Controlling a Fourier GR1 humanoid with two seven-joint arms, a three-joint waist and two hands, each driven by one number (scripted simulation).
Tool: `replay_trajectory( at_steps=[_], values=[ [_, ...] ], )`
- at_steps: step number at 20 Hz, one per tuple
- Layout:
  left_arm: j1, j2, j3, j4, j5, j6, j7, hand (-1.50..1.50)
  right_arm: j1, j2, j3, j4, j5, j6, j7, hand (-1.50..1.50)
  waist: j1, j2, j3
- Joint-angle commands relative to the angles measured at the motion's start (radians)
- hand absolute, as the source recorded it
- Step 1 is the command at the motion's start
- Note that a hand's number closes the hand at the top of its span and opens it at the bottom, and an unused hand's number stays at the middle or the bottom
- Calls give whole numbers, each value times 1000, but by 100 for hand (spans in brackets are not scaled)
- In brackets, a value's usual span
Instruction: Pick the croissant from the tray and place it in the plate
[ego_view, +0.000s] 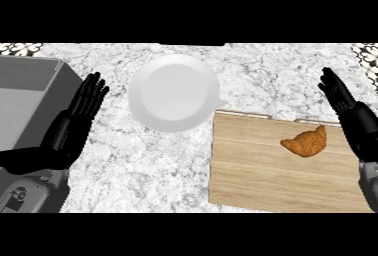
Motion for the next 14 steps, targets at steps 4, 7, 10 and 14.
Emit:
replay_trajectory(
  at_steps=[4, 7, 10, 14],
  values=[
    [85, 45, 44, 98, -41, 56, 23, 0, -83, 175, -307, 93, -87, -413, 116, 150, -35, 20, 5],
    [95, 58, 44, 98, -43, 61, 46, 0, 103, -7, -245, 265, 163, -464, 205, 150, -54, 91, -27],
    [134, 52, 34, 136, -46, 65, 59, 0, -7, 198, -465, 227, 112, -876, 163, -150, -59, 34, 0],
    [139, 36, 6, 161, -63, 54, 54, 0, -75, 337, -423, 272, 290, -1207, 104, -150, 1, 28, -1]
  ],
)
